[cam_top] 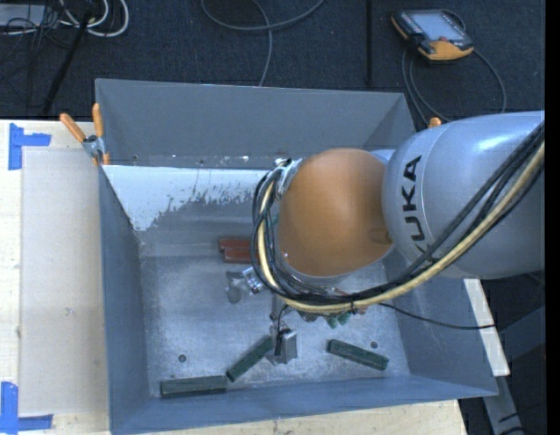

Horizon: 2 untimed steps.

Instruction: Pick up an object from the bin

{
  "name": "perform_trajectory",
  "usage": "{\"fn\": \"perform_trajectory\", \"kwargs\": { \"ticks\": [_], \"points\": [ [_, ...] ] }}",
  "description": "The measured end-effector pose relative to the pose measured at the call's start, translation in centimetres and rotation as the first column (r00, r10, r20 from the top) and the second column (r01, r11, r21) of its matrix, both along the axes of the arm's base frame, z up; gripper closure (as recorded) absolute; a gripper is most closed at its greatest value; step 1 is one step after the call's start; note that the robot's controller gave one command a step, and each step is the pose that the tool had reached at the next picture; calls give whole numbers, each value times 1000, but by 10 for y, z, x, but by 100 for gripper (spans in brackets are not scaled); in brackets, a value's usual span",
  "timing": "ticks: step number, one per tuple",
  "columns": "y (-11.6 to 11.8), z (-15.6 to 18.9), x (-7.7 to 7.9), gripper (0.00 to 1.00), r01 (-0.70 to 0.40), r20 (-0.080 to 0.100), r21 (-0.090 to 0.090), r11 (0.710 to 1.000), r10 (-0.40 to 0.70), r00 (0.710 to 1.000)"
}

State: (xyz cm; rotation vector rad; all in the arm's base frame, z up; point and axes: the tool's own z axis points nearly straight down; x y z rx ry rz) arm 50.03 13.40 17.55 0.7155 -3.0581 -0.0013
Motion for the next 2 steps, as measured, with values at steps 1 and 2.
{"fn": "perform_trajectory", "kwargs": {
  "ticks": [1, 2],
  "points": [
    [-14, -104, -13, 100, -138, 1, 1, 990, 138, 990],
    [-14, -104, -13, 100, -137, 1, 1, 991, 137, 991]
  ]
}}
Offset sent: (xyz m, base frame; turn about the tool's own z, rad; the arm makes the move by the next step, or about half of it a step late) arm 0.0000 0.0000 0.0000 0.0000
